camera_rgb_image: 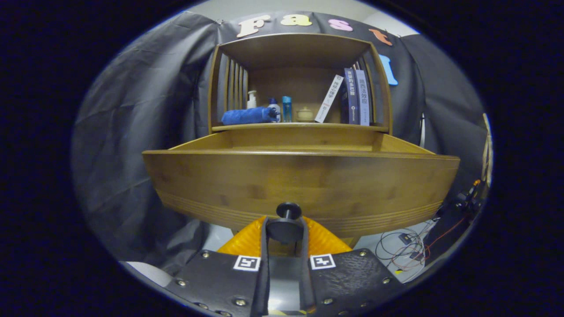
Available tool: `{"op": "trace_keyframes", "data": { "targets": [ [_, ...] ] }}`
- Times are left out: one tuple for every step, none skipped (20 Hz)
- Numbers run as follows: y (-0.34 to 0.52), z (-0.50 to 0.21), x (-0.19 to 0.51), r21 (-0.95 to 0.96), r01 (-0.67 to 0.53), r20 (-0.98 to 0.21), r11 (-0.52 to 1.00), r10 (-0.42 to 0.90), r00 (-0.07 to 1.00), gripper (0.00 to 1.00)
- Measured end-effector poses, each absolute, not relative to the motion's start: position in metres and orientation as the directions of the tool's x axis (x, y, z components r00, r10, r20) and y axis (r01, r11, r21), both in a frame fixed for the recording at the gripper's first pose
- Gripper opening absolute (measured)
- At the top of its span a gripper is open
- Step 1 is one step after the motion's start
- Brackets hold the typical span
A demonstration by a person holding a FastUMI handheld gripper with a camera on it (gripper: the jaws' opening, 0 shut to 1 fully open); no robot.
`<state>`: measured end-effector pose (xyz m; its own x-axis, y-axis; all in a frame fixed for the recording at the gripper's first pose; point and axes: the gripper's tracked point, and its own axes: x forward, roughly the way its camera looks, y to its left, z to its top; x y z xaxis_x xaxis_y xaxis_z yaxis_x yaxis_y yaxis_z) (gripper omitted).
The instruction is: Pull open the drawer, take out the items inside it, and place them on the countertop above the cabinet.
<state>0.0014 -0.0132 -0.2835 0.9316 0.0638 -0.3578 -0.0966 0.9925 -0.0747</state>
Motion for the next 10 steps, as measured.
{"op": "trace_keyframes", "data": {
  "targets": [
    [-0.013,-0.284,0.001,-0.065,-0.099,-0.369,0.993,0.069,0.927,0.3],
    [-0.014,-0.283,-0.003,-0.058,-0.103,-0.375,0.993,0.074,0.924,0.33],
    [-0.013,-0.278,-0.004,-0.058,-0.106,-0.362,0.993,0.078,0.929,0.36],
    [-0.015,-0.268,-0.009,-0.068,-0.104,-0.335,0.992,0.075,0.939,0.4],
    [-0.018,-0.259,-0.014,-0.091,-0.094,-0.312,0.991,0.062,0.948,0.44],
    [-0.024,-0.253,-0.016,-0.112,-0.079,-0.302,0.991,0.042,0.953,0.52],
    [-0.027,-0.247,-0.02,-0.118,-0.07,-0.297,0.991,0.032,0.955,0.6],
    [-0.028,-0.24,-0.022,-0.111,-0.06,-0.288,0.992,0.025,0.957,0.68],
    [-0.03,-0.231,-0.024,-0.101,-0.042,-0.275,0.994,0.013,0.962,0.75],
    [-0.036,-0.22,-0.024,-0.089,-0.016,-0.263,0.996,-0.008,0.965,0.83]
  ]
}}
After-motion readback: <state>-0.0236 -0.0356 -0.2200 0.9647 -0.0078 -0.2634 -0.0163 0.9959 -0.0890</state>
